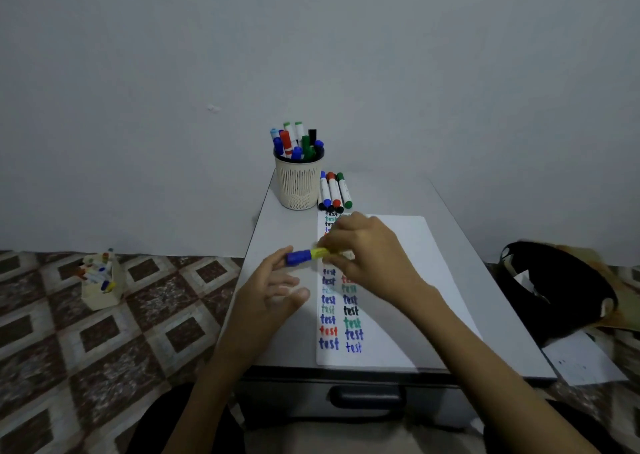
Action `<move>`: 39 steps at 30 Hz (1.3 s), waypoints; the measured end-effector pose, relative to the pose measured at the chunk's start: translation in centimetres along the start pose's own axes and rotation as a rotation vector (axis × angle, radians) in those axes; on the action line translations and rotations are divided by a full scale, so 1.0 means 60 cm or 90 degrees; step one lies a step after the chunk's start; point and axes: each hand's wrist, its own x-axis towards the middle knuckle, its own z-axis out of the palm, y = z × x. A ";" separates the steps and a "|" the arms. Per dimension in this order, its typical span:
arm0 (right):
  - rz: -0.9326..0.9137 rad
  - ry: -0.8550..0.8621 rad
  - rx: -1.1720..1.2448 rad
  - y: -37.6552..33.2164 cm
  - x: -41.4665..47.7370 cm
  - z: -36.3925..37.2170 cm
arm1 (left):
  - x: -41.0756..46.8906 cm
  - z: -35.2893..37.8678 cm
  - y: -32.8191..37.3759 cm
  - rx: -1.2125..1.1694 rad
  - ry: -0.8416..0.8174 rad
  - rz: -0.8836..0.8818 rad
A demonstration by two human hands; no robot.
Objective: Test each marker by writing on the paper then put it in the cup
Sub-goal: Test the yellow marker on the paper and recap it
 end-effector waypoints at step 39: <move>0.445 -0.117 0.187 0.247 0.187 0.129 | 0.001 0.035 -0.041 0.533 -0.149 0.160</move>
